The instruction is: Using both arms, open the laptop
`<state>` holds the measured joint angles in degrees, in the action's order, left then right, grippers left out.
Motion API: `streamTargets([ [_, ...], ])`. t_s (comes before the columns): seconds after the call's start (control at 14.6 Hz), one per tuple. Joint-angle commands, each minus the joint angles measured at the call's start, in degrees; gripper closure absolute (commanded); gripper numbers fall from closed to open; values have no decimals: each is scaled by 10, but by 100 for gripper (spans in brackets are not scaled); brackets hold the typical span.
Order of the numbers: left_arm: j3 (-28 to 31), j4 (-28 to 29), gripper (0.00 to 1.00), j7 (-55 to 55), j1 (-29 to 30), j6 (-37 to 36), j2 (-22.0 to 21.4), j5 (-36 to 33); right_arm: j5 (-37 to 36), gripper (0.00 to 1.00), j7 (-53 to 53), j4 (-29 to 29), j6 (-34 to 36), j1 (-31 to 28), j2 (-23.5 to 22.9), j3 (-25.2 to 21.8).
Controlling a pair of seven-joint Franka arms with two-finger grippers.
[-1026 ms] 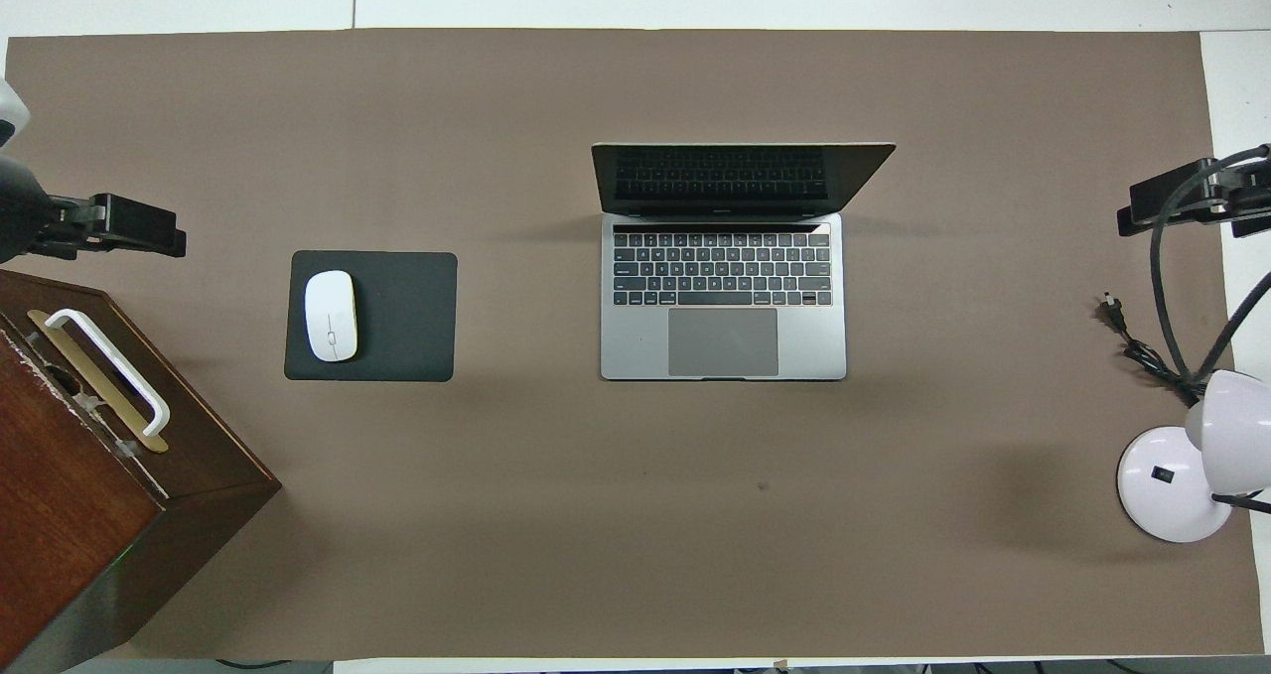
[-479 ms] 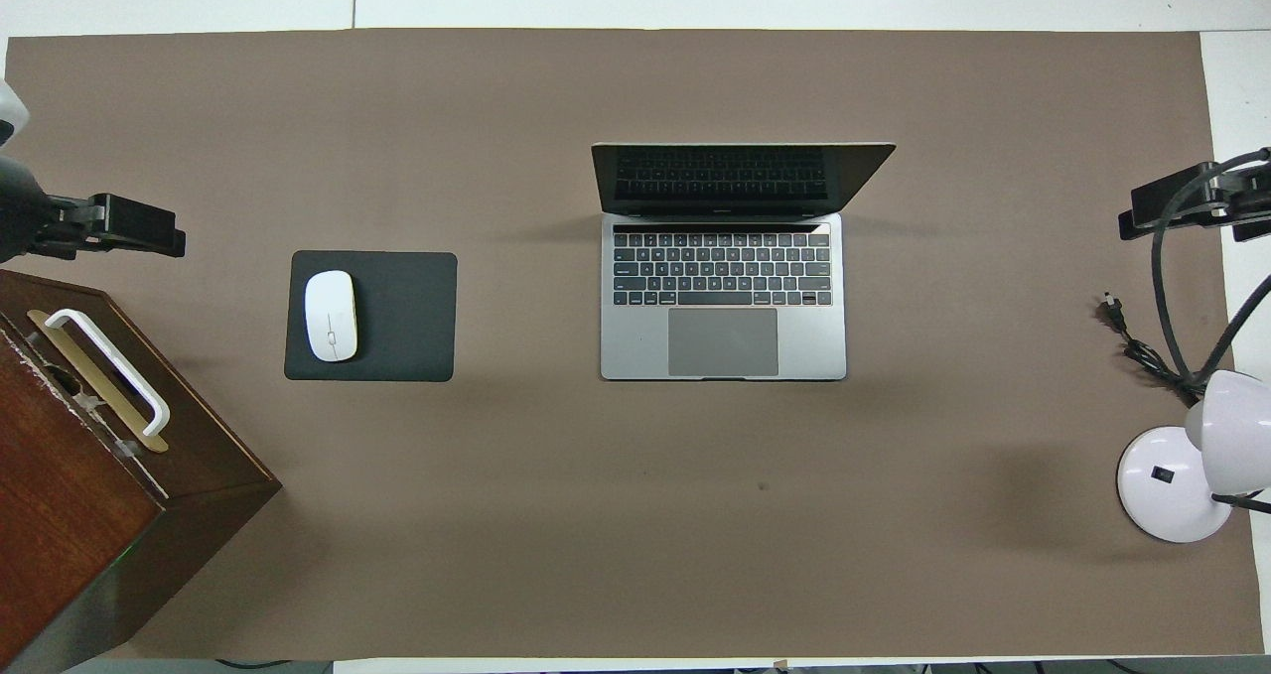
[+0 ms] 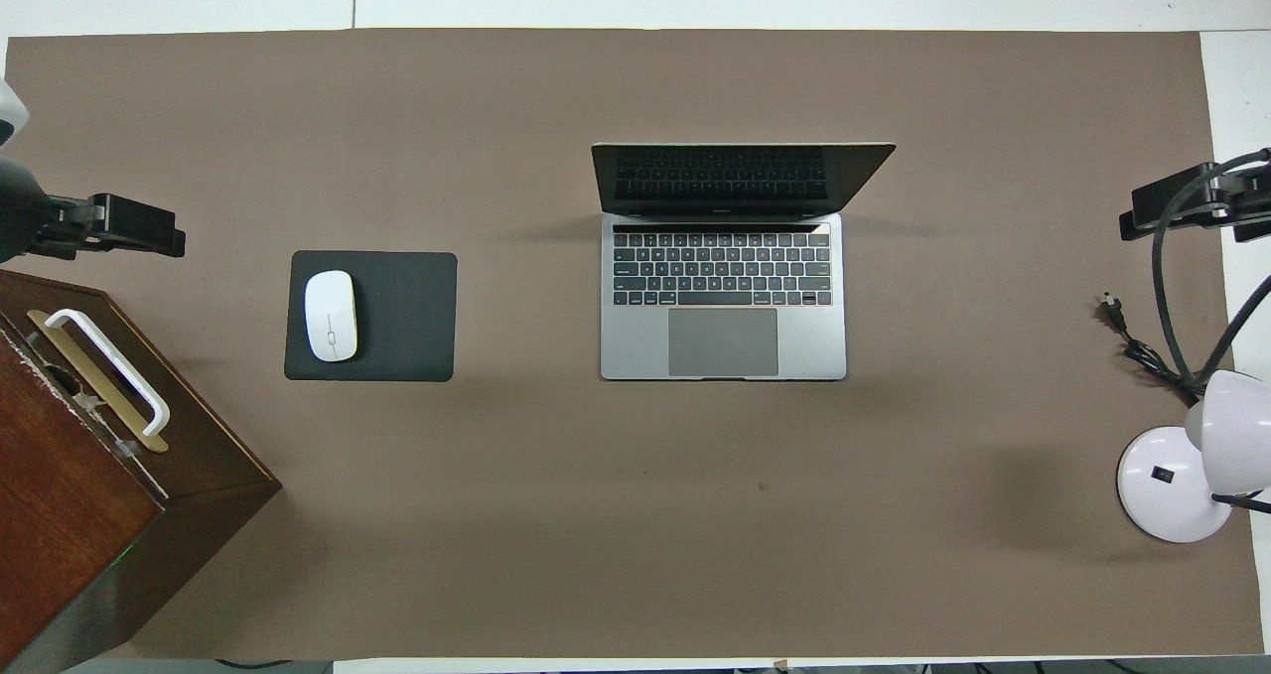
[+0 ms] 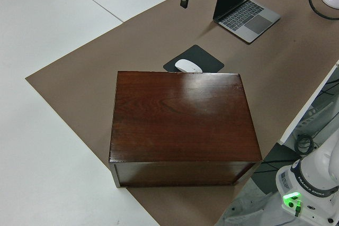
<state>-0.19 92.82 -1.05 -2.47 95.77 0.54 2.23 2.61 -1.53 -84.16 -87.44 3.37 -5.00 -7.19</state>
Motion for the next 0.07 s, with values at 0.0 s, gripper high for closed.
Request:
streamTargets([
  [0.0, -3, 22, 0, 7, 4, 13, -19, -11, -10, 0, 7, -15, -1, -3, 13, 2],
])
